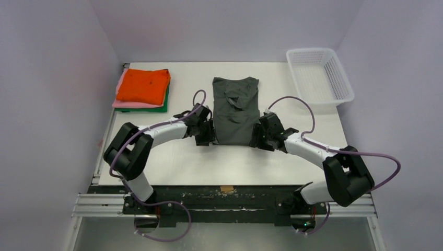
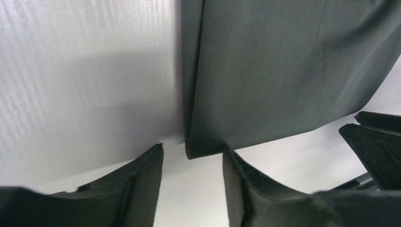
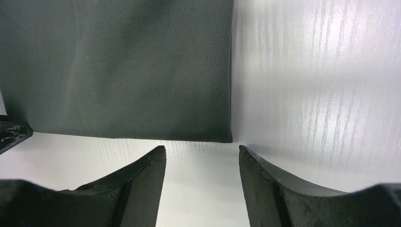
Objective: Fold and stack the t-shirts
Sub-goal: Grab one side of the 2/3 rectangular tshirt with both arms
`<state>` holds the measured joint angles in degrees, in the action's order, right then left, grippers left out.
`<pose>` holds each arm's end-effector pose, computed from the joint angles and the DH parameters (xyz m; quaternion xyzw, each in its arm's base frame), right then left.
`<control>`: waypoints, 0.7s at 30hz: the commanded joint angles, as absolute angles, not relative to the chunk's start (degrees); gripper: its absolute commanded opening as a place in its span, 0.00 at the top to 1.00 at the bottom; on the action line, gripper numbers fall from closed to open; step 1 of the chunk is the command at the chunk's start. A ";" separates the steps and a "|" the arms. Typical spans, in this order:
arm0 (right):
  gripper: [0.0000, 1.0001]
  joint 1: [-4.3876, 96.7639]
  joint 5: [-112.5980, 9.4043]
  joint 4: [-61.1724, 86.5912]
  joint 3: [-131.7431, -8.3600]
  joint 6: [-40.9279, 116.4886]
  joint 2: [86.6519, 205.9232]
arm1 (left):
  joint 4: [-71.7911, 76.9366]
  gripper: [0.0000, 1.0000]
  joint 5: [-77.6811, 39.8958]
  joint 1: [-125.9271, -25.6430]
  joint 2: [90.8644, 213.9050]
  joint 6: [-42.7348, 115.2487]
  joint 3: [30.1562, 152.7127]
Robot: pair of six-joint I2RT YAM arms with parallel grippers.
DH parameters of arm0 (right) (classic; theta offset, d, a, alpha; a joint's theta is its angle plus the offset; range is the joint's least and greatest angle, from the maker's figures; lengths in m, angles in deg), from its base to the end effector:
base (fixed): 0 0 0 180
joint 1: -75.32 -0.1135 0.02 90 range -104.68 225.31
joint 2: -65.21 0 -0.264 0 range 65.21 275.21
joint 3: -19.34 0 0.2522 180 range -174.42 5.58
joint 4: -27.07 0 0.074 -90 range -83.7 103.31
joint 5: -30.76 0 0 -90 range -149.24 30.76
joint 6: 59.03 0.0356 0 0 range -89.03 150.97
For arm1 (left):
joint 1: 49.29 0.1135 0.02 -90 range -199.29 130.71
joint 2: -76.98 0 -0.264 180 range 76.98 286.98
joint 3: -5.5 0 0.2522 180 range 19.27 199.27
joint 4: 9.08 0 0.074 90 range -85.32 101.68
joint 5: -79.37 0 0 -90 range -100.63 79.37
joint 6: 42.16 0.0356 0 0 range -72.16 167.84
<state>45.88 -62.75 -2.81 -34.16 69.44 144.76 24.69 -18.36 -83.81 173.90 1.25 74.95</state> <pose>0.2275 0.1259 0.1716 0.0842 0.9520 0.1393 0.2592 0.2677 -0.1899 0.1634 -0.0850 0.9629 -0.2107 0.1458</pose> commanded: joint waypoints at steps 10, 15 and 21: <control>0.90 46.40 -61.18 2.51 -33.05 69.86 148.66 | 25.14 1.00 -17.24 -86.81 178.87 0.32 77.33; 1.00 46.11 -62.63 -2.62 -32.43 66.45 143.41 | 23.96 1.00 -17.91 -87.45 173.43 0.36 73.94; 1.00 41.99 -53.49 -14.27 -27.12 65.35 125.89 | 24.74 1.00 -17.23 -94.25 155.69 -2.54 62.36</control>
